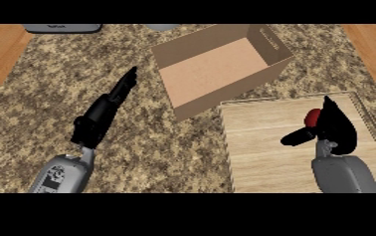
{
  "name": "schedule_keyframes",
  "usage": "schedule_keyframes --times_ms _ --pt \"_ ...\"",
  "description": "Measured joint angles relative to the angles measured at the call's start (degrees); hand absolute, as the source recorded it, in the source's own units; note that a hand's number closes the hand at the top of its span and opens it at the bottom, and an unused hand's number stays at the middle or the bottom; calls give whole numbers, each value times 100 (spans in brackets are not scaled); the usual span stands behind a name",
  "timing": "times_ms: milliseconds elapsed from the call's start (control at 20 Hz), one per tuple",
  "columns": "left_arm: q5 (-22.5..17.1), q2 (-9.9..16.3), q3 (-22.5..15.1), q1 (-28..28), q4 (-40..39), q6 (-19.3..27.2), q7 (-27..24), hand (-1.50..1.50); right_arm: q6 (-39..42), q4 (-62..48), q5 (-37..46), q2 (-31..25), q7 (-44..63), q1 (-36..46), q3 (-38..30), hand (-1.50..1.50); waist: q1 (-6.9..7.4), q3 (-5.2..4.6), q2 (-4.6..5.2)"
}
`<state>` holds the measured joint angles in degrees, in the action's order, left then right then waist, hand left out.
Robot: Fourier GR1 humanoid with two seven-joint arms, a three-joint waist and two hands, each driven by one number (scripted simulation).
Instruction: Pick the tomato from the tray and place it in the cardboard box
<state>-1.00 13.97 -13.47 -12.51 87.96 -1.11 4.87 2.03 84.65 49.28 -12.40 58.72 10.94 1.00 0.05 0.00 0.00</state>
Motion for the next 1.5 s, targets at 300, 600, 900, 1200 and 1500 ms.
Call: schedule_keyframes --times_ms 300,600,900,1200,1500 --pt "137 -150 129 87 32 -154 -19 0 -21 -188 181 108 -25 13 -79 -150 -6 -32 -28" --pt "236 -293 274 -22 -27 -265 49 0 -10 -542 221 90 -102 159 -261 150 -4 -48 -42" --pt "316 -381 337 67 -28 -379 30 0 23 -734 205 -26 -327 166 -330 150 -4 -69 -58" --pt "362 -428 311 18 -98 -461 -70 0 469 -473 379 -141 -1481 303 618 150 154 -100 -74" --pt "391 -509 167 -48 -167 -534 -106 0 1018 44 616 -89 -3560 689 2612 150 434 -33 -14"
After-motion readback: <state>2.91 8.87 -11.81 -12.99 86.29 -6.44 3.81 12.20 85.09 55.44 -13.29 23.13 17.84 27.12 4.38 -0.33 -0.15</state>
